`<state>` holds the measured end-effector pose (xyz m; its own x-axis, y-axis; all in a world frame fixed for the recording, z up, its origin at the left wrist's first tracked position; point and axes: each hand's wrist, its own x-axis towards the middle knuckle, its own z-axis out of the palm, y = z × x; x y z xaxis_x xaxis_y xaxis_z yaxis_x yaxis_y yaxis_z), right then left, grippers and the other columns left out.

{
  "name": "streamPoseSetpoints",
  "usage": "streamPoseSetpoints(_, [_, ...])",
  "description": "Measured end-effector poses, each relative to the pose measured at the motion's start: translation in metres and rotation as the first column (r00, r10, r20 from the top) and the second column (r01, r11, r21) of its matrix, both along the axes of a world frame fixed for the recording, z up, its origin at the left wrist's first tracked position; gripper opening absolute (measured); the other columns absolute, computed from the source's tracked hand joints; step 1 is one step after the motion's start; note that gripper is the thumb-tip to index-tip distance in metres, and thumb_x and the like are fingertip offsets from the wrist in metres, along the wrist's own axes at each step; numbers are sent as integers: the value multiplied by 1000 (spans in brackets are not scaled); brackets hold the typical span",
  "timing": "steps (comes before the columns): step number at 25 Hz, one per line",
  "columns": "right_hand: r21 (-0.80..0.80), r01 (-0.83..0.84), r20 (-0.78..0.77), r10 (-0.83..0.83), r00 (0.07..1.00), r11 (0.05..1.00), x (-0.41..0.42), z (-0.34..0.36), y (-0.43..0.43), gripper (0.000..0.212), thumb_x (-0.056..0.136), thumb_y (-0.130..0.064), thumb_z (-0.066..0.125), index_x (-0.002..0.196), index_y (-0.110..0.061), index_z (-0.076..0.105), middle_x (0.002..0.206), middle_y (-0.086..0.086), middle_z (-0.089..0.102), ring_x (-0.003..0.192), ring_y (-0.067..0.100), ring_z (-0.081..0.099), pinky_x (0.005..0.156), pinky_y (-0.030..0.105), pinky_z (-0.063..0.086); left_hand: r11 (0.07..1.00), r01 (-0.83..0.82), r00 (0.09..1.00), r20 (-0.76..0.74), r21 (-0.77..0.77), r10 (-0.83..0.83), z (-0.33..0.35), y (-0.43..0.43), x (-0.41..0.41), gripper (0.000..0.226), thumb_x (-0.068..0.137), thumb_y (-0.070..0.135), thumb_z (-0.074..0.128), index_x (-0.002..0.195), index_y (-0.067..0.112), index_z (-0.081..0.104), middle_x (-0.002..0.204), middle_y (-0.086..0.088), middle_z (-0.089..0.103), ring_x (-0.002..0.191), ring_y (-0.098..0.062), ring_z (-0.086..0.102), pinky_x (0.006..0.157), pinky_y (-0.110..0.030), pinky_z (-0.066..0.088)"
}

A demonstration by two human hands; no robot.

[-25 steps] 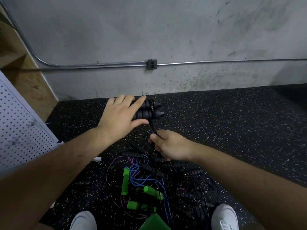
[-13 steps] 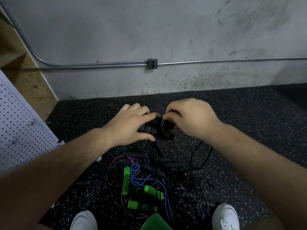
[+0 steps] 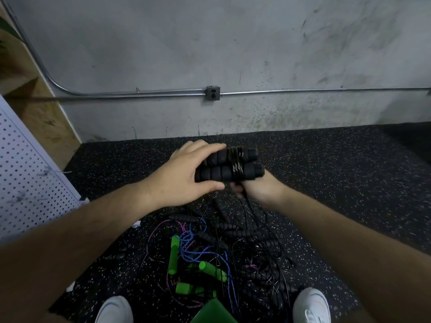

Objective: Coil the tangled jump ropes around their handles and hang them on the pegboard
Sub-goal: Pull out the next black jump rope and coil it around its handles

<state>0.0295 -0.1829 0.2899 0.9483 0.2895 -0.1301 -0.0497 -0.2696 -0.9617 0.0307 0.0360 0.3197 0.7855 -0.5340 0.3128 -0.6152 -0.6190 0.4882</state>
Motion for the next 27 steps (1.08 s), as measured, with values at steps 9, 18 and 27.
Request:
streamPoseSetpoints(9, [-601,-106,163,252,954,792,-41,35,43,28,105,-29,45,84,-12,56,71,-1,54,56,10,49,49,24,36,882,-316,945,201,350,259,-13,28,36,81,86,53,70,155,43,29,131,-2,47,126,-23,39,111,-41,28])
streamPoseSetpoints(18, [-655,252,517,180,837,712,-8,64,-18,9,93,-42,66,97,-34,67,89,-16,68,76,3,57,70,29,50,903,89,994,23,420,-109,-14,0,18,77,83,49,75,148,41,36,113,14,42,108,-8,33,99,-32,31])
streamPoseSetpoints(27, [-223,-61,-30,55,998,973,-1,20,-13,32,102,-4,47,77,-23,57,72,-6,61,61,-3,60,67,18,51,999,14,1000,11,30,-14,-3,-10,-2,67,74,48,78,133,37,48,118,20,52,114,-4,42,101,-23,35])
